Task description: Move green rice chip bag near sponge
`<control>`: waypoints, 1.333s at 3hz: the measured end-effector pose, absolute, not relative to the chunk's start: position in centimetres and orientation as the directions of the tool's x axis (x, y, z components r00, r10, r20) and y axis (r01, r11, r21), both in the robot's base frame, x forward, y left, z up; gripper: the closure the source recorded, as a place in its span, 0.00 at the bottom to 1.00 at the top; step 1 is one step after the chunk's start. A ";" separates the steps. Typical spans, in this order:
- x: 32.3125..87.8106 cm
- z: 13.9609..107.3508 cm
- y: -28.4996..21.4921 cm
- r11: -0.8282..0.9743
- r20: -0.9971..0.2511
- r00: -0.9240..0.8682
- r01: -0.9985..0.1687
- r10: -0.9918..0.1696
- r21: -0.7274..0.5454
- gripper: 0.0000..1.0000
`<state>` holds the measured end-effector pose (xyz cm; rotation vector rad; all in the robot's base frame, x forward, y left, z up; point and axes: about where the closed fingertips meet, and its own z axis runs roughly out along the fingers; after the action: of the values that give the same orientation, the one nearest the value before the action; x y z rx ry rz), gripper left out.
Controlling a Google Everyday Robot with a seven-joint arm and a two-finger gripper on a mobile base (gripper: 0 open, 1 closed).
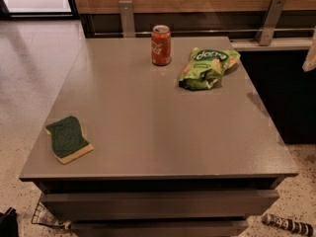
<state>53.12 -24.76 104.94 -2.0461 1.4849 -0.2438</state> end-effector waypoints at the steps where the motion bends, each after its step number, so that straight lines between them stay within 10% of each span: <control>1: 53.1 105.0 -24.7 -0.201 -0.191 0.361 -0.805 -0.913 -0.559 0.00; 4: 60.5 97.4 -20.4 -0.433 -0.050 0.485 -0.818 -0.873 -0.380 0.00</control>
Offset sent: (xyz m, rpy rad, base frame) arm 0.0154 0.0088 -0.0093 -0.1032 0.0310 0.0226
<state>60.52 -20.44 97.43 -2.3821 1.4173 -0.2180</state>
